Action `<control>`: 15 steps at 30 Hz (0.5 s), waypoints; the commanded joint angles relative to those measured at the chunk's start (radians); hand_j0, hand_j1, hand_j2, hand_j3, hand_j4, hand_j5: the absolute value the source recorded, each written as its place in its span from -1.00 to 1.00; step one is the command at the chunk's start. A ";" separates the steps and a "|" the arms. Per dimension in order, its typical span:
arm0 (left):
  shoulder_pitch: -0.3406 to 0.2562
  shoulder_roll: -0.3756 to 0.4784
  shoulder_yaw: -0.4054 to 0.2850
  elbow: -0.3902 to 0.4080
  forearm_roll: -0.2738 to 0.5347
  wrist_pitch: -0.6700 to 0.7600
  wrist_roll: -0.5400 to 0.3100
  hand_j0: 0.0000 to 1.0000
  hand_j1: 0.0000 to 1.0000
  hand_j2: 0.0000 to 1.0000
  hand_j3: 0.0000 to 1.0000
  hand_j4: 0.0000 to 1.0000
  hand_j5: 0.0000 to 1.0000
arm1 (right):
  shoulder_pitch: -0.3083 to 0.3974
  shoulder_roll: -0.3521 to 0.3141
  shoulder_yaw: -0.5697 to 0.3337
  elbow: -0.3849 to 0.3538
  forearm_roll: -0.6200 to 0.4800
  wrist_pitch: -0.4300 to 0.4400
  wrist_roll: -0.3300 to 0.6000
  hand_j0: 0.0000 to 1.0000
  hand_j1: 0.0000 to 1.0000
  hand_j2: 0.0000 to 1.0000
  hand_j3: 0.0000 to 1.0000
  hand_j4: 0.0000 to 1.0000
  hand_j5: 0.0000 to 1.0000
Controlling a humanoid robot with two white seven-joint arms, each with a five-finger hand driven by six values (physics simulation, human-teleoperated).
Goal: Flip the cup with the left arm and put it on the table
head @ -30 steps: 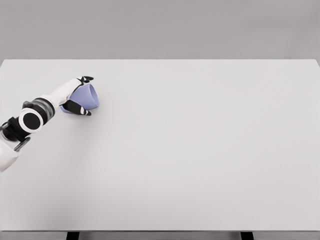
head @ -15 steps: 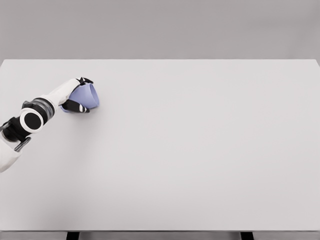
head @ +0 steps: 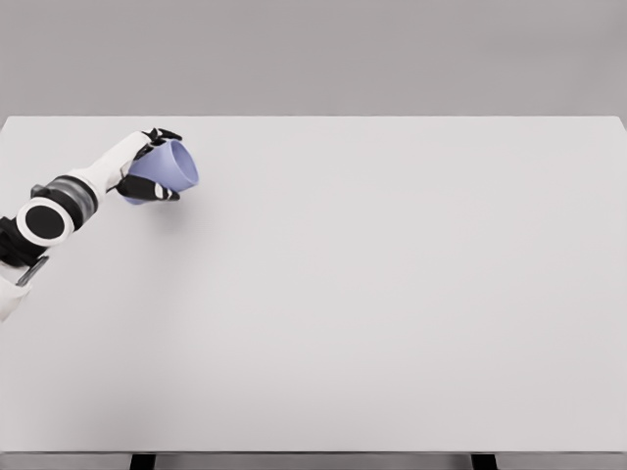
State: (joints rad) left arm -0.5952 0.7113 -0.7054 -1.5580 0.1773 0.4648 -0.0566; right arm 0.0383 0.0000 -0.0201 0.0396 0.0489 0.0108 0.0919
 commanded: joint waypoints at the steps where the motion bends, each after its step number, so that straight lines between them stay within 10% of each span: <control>1: 0.002 -0.015 0.033 -0.002 0.021 -0.009 0.001 0.56 0.56 0.56 0.56 0.56 0.56 | 0.000 0.000 0.000 0.000 0.000 0.000 0.000 1.00 1.00 1.00 1.00 1.00 1.00; 15: 0.104 -0.092 0.251 0.007 0.088 -0.041 0.000 0.59 0.59 0.59 0.59 0.59 0.59 | 0.000 0.000 0.000 0.000 0.000 0.000 0.000 1.00 1.00 1.00 1.00 1.00 1.00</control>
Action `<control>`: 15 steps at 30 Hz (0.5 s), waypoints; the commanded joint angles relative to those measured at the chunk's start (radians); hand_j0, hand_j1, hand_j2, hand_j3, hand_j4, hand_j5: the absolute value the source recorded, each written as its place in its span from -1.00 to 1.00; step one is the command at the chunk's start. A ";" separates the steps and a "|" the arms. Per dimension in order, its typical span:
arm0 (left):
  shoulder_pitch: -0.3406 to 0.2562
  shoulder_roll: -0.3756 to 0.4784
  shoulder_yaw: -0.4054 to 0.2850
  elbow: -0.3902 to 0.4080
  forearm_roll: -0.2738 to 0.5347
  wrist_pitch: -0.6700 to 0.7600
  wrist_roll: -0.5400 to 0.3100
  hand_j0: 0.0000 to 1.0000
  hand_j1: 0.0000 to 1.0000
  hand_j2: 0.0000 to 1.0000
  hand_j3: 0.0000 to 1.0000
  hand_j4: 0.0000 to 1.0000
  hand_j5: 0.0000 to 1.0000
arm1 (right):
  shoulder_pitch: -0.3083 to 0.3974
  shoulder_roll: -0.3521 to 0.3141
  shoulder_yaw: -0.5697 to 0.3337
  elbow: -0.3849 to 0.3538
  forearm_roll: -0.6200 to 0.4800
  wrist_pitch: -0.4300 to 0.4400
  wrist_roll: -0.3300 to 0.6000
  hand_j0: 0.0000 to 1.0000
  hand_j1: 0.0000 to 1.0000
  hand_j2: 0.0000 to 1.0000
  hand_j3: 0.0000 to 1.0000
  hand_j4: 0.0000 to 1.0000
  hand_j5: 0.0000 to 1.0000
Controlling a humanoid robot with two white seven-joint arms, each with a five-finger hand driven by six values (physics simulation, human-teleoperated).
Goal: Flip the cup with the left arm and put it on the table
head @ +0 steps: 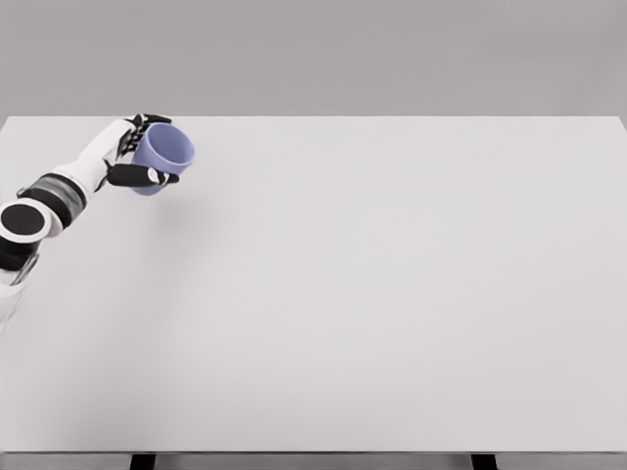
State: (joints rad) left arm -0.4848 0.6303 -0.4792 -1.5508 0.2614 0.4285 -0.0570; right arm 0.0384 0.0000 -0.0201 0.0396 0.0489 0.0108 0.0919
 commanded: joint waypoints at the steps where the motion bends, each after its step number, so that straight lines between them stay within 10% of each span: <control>1: 0.002 -0.012 0.033 0.002 0.004 -0.005 0.000 0.59 0.59 0.59 0.59 0.59 0.59 | 0.000 0.000 0.000 0.000 0.000 0.000 0.000 1.00 1.00 1.00 1.00 1.00 1.00; 15: 0.029 -0.032 0.060 0.003 0.025 -0.025 0.000 0.69 0.69 0.69 0.69 0.69 0.69 | 0.000 0.000 0.000 0.000 0.000 0.000 0.000 1.00 1.00 1.00 1.00 1.00 1.00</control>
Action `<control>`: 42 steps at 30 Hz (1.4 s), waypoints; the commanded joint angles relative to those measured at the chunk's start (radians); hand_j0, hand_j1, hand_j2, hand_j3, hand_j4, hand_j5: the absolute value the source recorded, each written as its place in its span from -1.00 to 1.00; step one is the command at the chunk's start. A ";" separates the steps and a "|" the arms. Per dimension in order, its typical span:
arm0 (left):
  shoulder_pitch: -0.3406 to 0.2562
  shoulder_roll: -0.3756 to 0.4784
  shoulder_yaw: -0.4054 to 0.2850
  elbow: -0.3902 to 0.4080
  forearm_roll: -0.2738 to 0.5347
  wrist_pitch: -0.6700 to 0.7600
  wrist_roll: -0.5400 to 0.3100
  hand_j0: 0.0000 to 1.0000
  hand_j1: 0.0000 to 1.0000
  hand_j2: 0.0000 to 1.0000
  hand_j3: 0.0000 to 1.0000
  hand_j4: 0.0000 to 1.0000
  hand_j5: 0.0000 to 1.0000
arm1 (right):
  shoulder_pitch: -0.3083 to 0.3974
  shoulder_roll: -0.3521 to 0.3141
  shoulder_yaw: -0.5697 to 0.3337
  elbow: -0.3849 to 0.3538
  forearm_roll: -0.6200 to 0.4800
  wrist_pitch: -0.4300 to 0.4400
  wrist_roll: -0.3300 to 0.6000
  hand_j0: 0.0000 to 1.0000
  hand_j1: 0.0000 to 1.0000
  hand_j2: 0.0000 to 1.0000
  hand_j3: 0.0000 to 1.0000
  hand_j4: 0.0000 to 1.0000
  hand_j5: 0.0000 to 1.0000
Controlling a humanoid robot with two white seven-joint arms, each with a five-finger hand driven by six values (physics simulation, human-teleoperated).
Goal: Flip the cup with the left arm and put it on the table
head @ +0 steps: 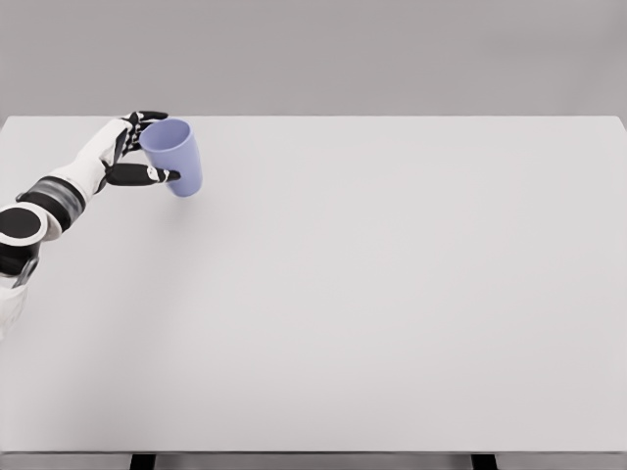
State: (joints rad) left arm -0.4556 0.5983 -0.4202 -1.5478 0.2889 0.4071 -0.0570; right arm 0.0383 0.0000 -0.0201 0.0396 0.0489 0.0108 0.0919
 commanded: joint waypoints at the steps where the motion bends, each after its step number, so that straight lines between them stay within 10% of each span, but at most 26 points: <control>1: 0.000 0.000 0.000 0.000 -0.002 -0.004 0.000 0.70 0.70 0.70 0.70 0.70 0.70 | 0.000 0.000 0.000 0.000 0.000 0.000 0.000 1.00 1.00 1.00 1.00 1.00 1.00; 31: 0.043 0.046 0.003 -0.081 -0.002 -0.037 -0.001 1.00 1.00 1.00 1.00 1.00 1.00 | 0.000 0.000 0.000 0.000 0.000 0.000 0.000 1.00 1.00 1.00 1.00 1.00 1.00; 42: 0.186 0.198 0.222 -0.222 -0.011 -0.057 0.000 1.00 1.00 1.00 1.00 1.00 1.00 | 0.000 0.000 0.000 0.000 0.000 0.000 0.000 1.00 1.00 1.00 1.00 1.00 1.00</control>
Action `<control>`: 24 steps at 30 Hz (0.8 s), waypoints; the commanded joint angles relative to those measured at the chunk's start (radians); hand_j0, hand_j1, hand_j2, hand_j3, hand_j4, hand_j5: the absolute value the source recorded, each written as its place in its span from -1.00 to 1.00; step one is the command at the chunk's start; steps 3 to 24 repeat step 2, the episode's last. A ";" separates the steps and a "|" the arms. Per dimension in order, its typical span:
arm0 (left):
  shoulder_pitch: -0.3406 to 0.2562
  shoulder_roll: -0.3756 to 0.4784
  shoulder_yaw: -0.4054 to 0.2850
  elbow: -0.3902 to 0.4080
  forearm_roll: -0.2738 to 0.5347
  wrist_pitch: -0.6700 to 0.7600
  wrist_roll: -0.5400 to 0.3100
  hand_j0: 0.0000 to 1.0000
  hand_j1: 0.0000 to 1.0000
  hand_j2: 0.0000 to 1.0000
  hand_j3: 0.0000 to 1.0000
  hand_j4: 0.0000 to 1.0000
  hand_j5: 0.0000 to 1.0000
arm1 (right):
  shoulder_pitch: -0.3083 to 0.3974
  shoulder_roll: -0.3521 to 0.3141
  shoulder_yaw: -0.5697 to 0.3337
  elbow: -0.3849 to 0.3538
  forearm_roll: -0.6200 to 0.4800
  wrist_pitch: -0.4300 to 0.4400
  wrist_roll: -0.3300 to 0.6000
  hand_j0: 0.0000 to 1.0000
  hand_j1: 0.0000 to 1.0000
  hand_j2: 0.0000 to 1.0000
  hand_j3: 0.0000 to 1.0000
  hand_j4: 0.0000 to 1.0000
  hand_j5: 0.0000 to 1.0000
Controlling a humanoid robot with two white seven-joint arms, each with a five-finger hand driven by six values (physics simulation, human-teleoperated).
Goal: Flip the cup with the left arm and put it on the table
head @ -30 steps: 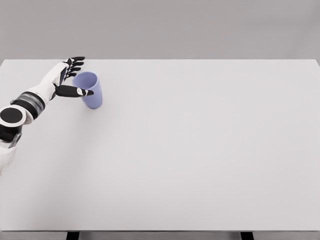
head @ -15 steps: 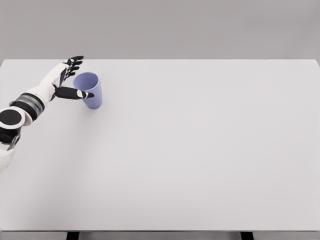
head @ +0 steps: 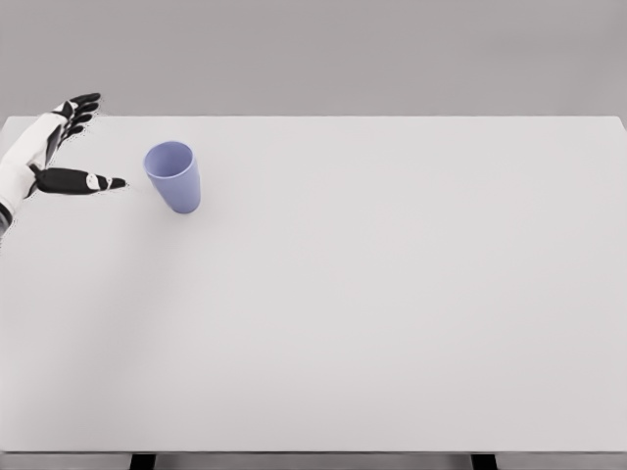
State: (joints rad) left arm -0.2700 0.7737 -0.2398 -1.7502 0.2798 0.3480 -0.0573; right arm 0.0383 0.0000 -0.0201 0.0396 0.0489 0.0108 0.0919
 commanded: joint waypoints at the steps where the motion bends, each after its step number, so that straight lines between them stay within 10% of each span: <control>1: 0.002 0.029 0.043 -0.022 -0.002 0.002 0.001 1.00 1.00 1.00 1.00 1.00 1.00 | 0.000 0.000 0.000 0.000 0.000 0.000 0.000 1.00 1.00 1.00 1.00 1.00 1.00; 24: 0.005 0.027 0.047 -0.031 -0.004 0.002 0.001 1.00 1.00 1.00 1.00 1.00 1.00 | 0.000 0.000 0.000 0.000 0.000 0.000 0.000 1.00 1.00 1.00 1.00 1.00 1.00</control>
